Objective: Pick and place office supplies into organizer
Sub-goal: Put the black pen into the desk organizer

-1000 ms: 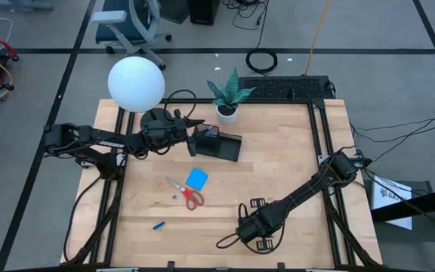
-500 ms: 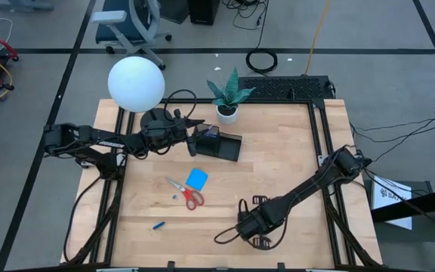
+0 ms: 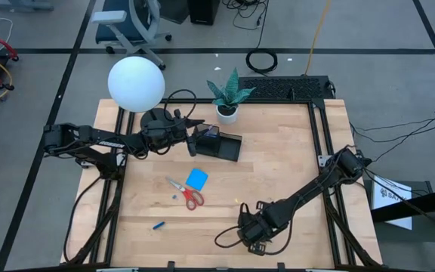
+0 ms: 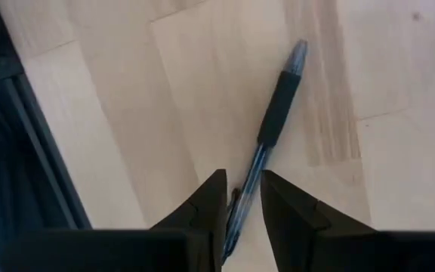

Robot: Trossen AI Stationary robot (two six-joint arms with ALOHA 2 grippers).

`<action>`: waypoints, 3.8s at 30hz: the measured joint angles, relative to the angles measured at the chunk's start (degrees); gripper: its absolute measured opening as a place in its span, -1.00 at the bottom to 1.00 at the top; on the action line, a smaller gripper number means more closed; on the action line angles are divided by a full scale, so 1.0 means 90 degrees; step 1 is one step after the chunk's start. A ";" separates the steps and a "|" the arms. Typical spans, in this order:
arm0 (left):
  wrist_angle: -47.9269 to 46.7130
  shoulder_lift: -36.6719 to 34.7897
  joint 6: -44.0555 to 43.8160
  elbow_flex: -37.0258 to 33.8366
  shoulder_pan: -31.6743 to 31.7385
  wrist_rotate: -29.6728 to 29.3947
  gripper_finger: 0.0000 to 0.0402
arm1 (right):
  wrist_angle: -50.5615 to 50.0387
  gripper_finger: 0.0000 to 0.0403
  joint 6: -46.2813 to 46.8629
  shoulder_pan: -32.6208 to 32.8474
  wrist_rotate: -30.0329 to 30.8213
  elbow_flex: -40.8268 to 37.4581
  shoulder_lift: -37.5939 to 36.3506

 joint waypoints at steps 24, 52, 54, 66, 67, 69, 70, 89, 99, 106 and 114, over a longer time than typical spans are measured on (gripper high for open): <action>-0.0005 0.0000 -0.0012 0.0000 0.0000 0.0000 -0.06 | 0.1146 -0.68 0.0100 0.0016 -0.0426 -0.1485 -0.0022; -0.0041 0.0000 -0.0024 0.0002 0.0001 0.0000 -0.06 | 0.0746 -0.94 -0.1773 -0.0769 -0.0137 -0.1680 -0.1313; -0.0044 0.0000 -0.0024 0.0002 -0.0002 0.0000 -0.06 | 0.0728 -0.94 -0.1894 -0.0789 0.0047 -0.1687 -0.1542; -0.0049 0.0000 -0.0260 0.0002 -0.0002 0.0002 -0.06 | 0.0839 -0.94 -0.2959 -0.0864 0.2041 -0.1677 -0.2574; -0.0046 0.0000 -0.0314 0.0002 0.0000 0.0005 -0.06 | 0.0869 -0.94 -0.3076 -0.0864 0.2203 -0.1677 -0.2572; -0.0046 0.0000 -0.0383 0.0002 0.0001 0.0056 -0.06 | 0.1000 -0.94 -0.3345 -0.0864 0.2525 -0.1677 -0.2568; -0.0046 0.0000 -0.0385 0.0002 -0.0001 0.0069 -0.06 | 0.1082 -0.94 -0.3497 -0.0866 0.2660 -0.1681 -0.2570; 0.0390 -0.0005 0.0486 0.0002 -0.0314 0.2253 -0.06 | 0.4375 -0.94 -0.6709 -0.1211 0.4715 -0.1908 -0.2575; 0.0665 -0.0005 0.0887 0.0005 -0.0688 0.3383 -0.06 | 0.5020 -0.94 -0.7428 -0.1245 0.4850 -0.1908 -0.2579; 0.0514 -0.0005 0.0709 0.0265 -0.1010 0.3550 -0.06 | 0.5123 -0.94 -0.7554 -0.1245 0.4850 -0.1908 -0.2579; -0.0476 -0.0002 0.1170 0.0836 -0.1548 0.3531 -0.06 | 0.5123 -0.94 -0.7578 -0.1242 0.4852 -0.1908 -0.2579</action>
